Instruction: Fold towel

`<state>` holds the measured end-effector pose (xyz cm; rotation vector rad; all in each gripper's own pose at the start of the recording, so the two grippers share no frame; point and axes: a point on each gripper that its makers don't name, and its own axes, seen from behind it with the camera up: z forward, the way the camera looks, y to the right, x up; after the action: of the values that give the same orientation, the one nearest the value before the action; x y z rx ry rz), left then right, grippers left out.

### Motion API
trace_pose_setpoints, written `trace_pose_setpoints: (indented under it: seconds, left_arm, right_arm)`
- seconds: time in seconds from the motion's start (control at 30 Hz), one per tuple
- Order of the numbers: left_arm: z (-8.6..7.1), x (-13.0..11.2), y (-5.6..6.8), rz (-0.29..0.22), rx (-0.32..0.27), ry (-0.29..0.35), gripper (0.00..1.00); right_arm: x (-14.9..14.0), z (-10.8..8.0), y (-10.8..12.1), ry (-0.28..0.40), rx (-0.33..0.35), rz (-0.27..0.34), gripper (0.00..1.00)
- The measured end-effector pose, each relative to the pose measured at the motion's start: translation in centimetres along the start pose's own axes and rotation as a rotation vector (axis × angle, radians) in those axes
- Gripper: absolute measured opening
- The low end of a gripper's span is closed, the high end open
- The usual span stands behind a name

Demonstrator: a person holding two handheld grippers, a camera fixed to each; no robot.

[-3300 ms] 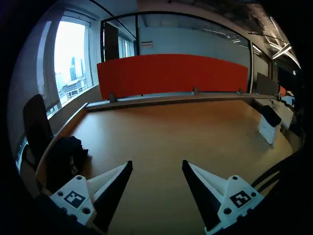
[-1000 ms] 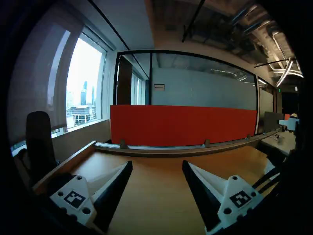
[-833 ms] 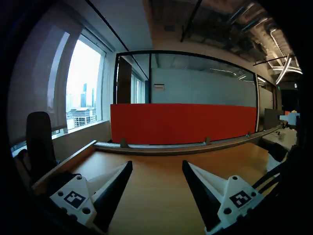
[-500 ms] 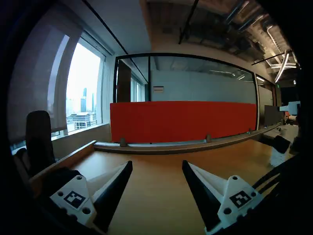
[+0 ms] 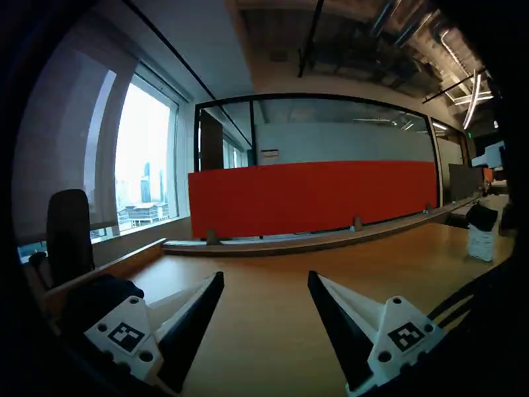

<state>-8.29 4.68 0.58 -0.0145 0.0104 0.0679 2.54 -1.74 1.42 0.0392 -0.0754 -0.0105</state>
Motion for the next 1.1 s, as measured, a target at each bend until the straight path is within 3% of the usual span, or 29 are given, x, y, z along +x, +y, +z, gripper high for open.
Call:
trace_pose_setpoints:
  seconds: [0.77,1.1]
  left_arm:
    - [-0.3,-2.9,-2.9,-0.039,0.032,0.026,0.94]
    - [-0.2,-3.7,-3.3,-0.061,0.041,0.024,0.94]
  right_arm:
    - [-2.5,-0.4,-0.2,-0.026,-0.033,-0.043,0.91]
    - [-2.6,-0.3,-0.7,-0.028,-0.028,-0.052,0.91]
